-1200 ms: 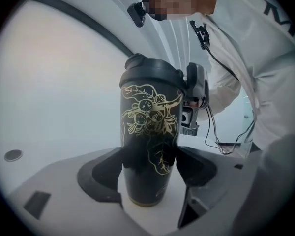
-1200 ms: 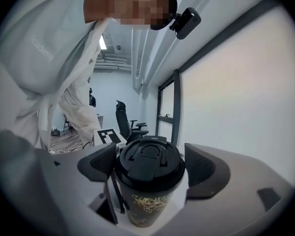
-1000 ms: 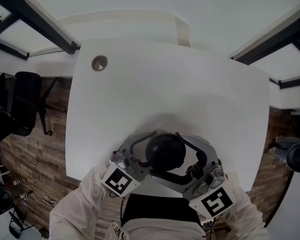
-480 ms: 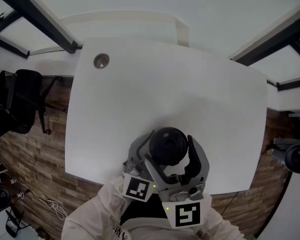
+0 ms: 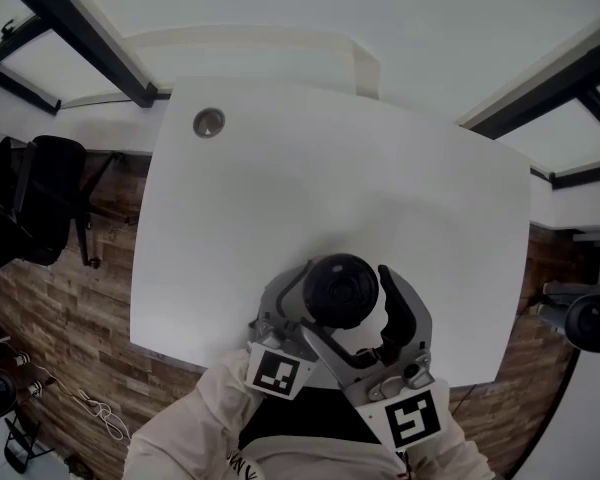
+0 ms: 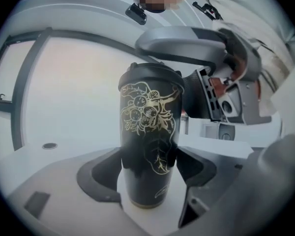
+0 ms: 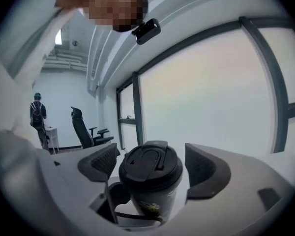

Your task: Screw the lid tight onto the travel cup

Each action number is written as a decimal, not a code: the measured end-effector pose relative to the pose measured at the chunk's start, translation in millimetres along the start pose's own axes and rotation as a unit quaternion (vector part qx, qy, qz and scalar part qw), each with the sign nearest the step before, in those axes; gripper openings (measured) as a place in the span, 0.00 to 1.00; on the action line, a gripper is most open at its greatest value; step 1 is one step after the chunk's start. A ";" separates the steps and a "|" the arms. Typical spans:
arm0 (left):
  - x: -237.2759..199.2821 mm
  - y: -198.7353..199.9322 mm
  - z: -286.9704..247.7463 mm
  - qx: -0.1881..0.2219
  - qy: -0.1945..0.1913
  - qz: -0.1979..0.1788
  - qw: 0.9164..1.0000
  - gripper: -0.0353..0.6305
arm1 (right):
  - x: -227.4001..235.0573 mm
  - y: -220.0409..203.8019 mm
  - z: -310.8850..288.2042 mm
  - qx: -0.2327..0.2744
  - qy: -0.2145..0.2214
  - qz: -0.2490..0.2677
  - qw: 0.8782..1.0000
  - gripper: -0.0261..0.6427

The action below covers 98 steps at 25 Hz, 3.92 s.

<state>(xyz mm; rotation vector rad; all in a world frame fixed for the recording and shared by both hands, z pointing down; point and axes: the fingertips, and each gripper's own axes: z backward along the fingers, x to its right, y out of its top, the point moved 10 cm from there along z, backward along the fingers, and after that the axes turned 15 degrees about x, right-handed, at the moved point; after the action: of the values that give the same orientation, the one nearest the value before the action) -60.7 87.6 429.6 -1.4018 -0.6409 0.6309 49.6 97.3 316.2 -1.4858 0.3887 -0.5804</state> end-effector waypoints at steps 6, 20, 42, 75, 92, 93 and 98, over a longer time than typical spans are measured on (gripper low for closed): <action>-10.6 -1.1 0.0 -0.005 -0.049 0.006 0.999 0.58 | 43.0 25.9 -12.8 0.023 -0.007 -0.029 0.999 0.66; -18.0 -0.7 -6.0 -0.003 -0.058 0.026 0.998 0.58 | 80.2 3.7 -47.1 0.011 -0.039 -0.106 0.994 0.66; -37.8 -5.3 -6.5 -0.023 -0.176 0.031 0.984 0.58 | 39.5 1.6 -28.5 0.006 0.273 -0.008 0.962 0.67; 2.0 -5.9 -11.0 -0.002 0.026 0.013 1.000 0.58 | 11.1 -11.2 -17.6 0.038 -0.022 0.004 0.999 0.67; -50.9 -8.3 -16.9 -0.025 -0.229 0.040 0.972 0.58 | 61.5 -12.7 -32.6 -0.034 0.348 0.005 0.937 0.67; -52.7 -8.5 -17.9 -0.025 -0.237 0.040 0.970 0.58 | 62.3 -13.6 -35.8 -0.034 0.356 0.008 0.934 0.67; -58.6 -9.5 -19.3 -0.030 -0.247 0.055 0.967 0.58 | 63.7 -15.6 -46.7 -0.025 0.374 0.002 0.927 0.67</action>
<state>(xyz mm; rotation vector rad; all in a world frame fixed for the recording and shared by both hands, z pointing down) -86.3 30.9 435.9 -1.3475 -0.9861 1.0746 72.0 22.5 335.5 -1.2624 1.0020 -1.1402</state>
